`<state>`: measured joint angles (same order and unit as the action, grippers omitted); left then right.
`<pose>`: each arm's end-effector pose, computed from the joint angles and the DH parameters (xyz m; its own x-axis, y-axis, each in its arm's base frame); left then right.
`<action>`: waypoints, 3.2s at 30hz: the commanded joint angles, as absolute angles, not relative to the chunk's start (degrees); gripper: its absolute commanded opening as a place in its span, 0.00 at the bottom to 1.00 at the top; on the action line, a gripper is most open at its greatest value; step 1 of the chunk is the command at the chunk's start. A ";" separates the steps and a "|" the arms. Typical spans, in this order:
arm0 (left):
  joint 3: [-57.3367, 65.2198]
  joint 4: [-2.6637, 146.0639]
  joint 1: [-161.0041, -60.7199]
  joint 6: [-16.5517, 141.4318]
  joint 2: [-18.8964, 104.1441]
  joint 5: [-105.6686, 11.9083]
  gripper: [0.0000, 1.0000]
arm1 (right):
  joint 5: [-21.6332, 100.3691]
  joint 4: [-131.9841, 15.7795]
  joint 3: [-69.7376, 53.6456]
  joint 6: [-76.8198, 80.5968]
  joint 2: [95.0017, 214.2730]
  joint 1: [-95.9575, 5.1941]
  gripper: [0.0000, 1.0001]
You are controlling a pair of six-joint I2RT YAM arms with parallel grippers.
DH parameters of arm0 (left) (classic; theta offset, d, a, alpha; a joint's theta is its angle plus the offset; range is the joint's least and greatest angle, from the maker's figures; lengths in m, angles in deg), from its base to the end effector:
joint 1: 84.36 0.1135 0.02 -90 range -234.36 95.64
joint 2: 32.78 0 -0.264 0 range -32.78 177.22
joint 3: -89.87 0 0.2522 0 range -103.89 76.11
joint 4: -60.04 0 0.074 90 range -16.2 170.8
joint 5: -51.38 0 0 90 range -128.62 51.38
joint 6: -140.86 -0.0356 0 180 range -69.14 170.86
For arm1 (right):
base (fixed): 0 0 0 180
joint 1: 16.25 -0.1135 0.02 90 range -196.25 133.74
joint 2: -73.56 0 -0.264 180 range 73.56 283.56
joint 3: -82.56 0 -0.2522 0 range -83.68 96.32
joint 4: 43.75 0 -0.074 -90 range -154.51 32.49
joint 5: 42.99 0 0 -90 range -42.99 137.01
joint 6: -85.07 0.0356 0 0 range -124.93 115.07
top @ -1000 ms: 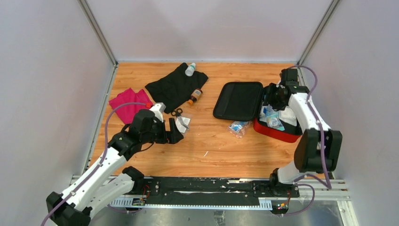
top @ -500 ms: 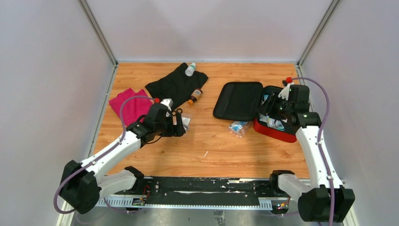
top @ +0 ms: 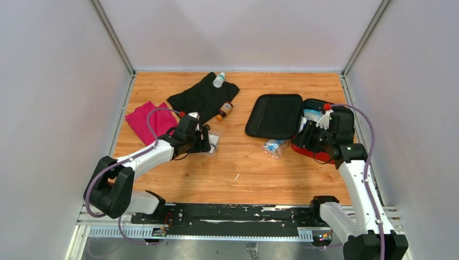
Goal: Organize the medicine kit
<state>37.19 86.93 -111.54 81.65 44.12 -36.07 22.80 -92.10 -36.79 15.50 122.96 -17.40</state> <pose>0.2311 -0.1169 0.1819 -0.8157 -0.1560 -0.5571 0.0162 0.9564 -0.2916 0.1801 0.0182 0.2989 -0.6857 0.3047 -0.6611 -0.1131 0.8526 0.5102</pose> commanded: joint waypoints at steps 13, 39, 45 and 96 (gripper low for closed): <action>32.30 92.11 -111.43 79.96 36.75 -37.64 0.77 | 43.46 -87.33 -39.68 28.83 129.63 -37.71 0.47; 28.21 108.80 -111.43 61.59 23.42 -30.48 0.83 | 57.32 -72.20 -49.23 44.29 145.61 -42.44 0.69; 28.23 108.36 -111.43 61.16 24.01 -31.34 0.83 | 56.11 -68.99 -48.43 43.97 150.09 -42.45 0.67; 28.05 108.30 -111.34 61.05 24.74 -31.18 0.83 | 60.07 -92.29 -29.81 25.25 126.98 -43.78 0.00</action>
<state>27.71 108.63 -111.54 61.78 24.76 -30.70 52.44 -83.66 -36.24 29.55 127.38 -43.67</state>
